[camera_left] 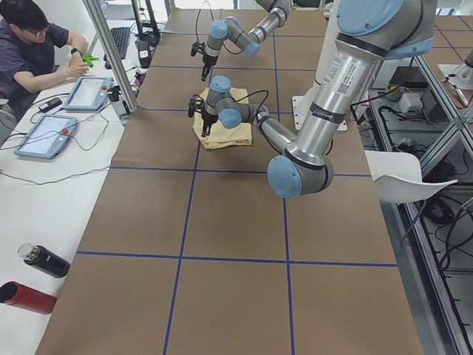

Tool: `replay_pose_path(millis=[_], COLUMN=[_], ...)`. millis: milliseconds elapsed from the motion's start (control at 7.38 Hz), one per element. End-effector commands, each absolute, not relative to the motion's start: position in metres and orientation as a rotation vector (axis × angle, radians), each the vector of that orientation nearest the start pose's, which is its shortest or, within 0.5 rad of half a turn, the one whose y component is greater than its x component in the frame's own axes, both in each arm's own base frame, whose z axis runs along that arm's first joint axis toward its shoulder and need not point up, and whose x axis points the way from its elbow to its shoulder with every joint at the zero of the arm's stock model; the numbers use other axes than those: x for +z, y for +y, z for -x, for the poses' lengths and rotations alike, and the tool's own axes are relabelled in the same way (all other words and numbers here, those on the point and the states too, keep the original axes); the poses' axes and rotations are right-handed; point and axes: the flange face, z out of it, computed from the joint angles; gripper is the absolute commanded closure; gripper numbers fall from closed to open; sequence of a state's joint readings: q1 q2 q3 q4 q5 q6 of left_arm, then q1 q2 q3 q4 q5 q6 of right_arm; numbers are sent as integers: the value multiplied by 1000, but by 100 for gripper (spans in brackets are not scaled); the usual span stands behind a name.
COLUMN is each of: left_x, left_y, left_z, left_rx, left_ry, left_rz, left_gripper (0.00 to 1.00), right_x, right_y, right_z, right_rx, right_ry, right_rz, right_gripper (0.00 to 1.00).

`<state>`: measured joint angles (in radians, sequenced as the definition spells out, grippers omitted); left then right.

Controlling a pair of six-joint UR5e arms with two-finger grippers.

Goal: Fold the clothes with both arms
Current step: 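Open both grippers and raise them away from the folded shirt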

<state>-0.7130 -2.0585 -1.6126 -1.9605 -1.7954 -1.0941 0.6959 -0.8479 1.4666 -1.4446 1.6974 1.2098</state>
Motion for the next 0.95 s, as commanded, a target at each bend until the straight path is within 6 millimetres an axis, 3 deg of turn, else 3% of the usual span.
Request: replay_pose_path(millis=[0,271,406,677,813], left_x=[300,316,325,331,335], left_y=[-514,-471,-430,-369,-356], left_z=[-424,-410,-426,-472,-486], left_rx=[-24,33,88,112,91], left_ry=[916,956,964,988,974], left_rz=[-373,-310,-274,-187,-182], left_gripper=[0,0,0,0,0], right_x=[257,282,289,289,289], right_y=[-584,-579,-574,-573,-574], right_z=[465,450,443,440,439], right_rx=[241,148,137,137,137], right_ry=[-763,-759,-756,-759,-758], right_rz=[-181,-175,-182,-184,-185], right_gripper=[0,0,0,0,0])
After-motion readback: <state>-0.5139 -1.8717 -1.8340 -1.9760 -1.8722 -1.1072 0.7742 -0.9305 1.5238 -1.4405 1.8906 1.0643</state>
